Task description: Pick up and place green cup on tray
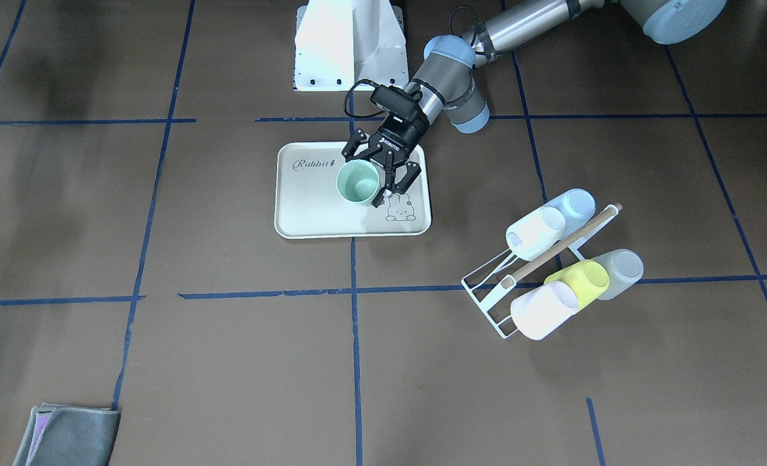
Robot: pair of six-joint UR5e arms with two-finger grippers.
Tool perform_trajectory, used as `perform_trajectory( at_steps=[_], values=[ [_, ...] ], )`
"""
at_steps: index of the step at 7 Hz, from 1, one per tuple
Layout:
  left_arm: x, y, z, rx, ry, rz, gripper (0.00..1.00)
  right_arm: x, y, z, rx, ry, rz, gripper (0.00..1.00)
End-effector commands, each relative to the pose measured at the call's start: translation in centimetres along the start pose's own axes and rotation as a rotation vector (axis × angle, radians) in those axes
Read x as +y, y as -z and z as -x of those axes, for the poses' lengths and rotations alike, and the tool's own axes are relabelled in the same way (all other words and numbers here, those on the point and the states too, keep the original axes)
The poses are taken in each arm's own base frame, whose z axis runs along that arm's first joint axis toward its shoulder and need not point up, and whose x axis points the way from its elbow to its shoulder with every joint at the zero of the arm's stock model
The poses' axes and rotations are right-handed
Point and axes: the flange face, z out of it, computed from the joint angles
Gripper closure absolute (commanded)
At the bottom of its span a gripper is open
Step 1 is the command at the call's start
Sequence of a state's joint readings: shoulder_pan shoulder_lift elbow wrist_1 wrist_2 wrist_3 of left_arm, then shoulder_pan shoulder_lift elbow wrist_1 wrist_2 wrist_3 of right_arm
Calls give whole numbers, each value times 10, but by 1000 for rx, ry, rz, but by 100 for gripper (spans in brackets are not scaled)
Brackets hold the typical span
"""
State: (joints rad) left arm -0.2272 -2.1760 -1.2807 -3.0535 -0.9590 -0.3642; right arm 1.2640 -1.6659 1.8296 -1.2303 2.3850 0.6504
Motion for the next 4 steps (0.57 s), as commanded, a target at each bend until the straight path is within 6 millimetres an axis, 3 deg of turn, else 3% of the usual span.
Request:
perform_trajectory(
  at_steps=[1, 4],
  values=[
    [3, -6, -13, -12, -12, 1, 19, 1, -1, -1, 0, -2, 3, 0],
    [14, -1, -9, -13, -41, 17, 19, 1, 0, 0, -2, -1, 3, 0]
  ],
)
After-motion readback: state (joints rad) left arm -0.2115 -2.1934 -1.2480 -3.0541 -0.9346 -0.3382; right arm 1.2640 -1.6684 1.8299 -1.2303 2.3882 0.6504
